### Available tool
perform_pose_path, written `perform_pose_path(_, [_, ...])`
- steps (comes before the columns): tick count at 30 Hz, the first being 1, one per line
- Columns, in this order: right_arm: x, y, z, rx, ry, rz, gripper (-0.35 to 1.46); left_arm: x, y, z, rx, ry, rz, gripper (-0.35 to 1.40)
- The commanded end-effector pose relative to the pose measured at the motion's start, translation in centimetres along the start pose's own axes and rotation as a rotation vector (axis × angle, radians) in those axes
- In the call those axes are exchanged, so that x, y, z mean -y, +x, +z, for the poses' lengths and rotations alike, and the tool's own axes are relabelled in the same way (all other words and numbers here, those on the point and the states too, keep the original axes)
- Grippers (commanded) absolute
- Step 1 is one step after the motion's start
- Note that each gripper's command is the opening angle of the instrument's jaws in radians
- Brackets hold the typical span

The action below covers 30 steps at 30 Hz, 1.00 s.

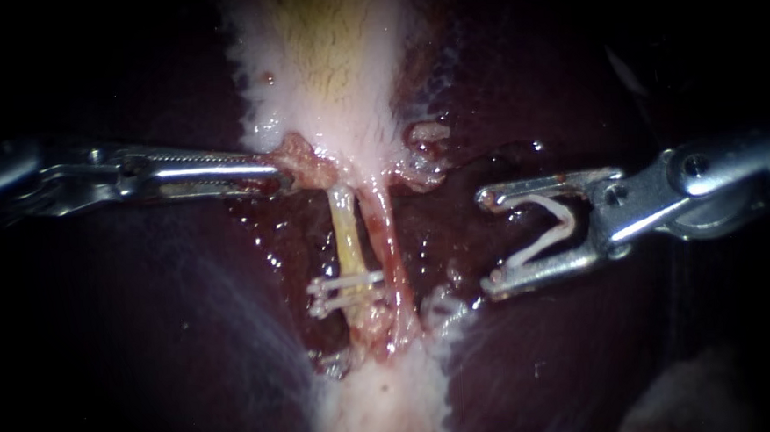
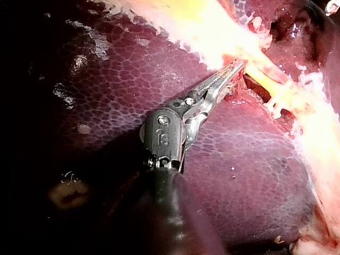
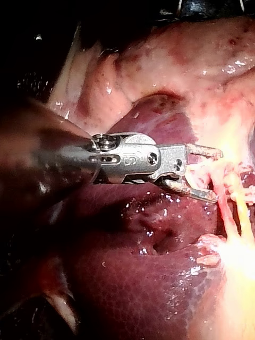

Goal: Clipping third clip left tube

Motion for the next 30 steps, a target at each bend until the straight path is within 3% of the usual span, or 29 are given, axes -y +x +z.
perform_pose_path(1, [0.0,0.0,0.0,0.0,0.0,0.0,0.49,0.0,0.0,0.0,0.0,-0.001,0.0,-0.35])
perform_pose_path(4, [0.0,0.0,0.0,0.0,-0.001,0.001,0.49,0.0,0.03,-0.04,0.0,-0.001,-0.001,-0.35])
perform_pose_path(9, [0.0,0.0,0.0,0.0,-0.002,0.002,0.49,0.01,0.21,-0.29,0.001,0.01,-0.012,-0.35])
perform_pose_path(15, [0.0,0.0,0.0,0.001,-0.004,0.003,0.49,-0.03,0.54,-0.76,-0.041,0.029,-0.018,-0.35])
perform_pose_path(18, [0.0,0.0,0.0,0.001,-0.004,0.003,0.49,-0.09,0.67,-0.9,-0.056,0.031,-0.016,-0.35])
perform_pose_path(23, [0.0,0.0,0.0,0.001,-0.004,0.003,0.49,-0.2,0.77,-0.98,-0.074,0.029,-0.007,-0.35])
perform_pose_path(30, [-0.02,0.03,0.07,0.001,-0.008,0.005,0.49,-0.26,0.78,-0.97,-0.074,0.033,-0.007,-0.35])
